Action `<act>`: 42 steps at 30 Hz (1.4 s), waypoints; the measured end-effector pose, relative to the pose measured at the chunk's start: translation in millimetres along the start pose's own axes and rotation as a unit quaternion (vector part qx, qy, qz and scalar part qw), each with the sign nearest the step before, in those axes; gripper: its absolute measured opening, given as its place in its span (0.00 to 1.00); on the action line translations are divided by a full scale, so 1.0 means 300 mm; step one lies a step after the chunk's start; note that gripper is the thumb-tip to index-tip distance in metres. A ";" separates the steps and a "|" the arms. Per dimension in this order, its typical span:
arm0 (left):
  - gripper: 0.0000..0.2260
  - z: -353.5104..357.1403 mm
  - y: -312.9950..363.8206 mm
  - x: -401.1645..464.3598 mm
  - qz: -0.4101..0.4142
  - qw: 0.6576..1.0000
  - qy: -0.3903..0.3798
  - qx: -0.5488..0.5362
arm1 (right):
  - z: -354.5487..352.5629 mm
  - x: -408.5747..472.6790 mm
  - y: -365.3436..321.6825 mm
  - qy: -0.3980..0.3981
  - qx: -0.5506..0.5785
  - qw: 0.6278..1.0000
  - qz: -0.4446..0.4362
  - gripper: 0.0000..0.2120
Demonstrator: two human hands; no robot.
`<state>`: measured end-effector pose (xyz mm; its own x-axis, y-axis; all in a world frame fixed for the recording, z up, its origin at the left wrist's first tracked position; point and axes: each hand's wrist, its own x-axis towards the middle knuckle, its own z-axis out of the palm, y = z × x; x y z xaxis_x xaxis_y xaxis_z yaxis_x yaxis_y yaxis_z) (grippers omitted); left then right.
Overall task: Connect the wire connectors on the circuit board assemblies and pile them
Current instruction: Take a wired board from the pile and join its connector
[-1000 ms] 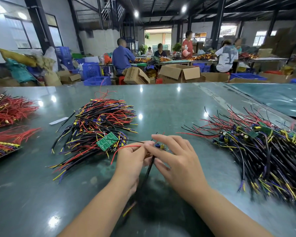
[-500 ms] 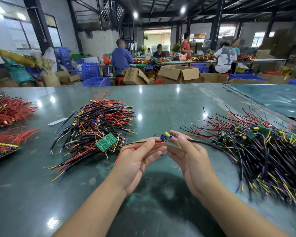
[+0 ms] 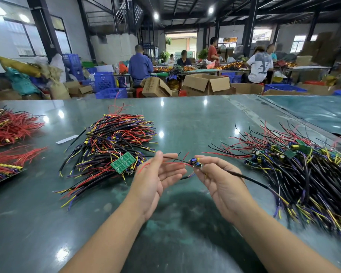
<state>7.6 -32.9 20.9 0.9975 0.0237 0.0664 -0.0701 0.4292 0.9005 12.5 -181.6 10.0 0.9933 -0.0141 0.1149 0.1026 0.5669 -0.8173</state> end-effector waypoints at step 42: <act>0.15 -0.066 -0.027 0.035 0.132 0.966 0.103 0.197 | -0.060 0.077 0.055 0.117 -0.082 0.988 -0.059 0.15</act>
<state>18.8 -18.3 5.9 0.9219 0.2826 0.2650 -0.2784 0.0075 0.9604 38.0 -187.5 -11.1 0.9571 -0.2727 0.0979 0.2074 0.4087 -0.8888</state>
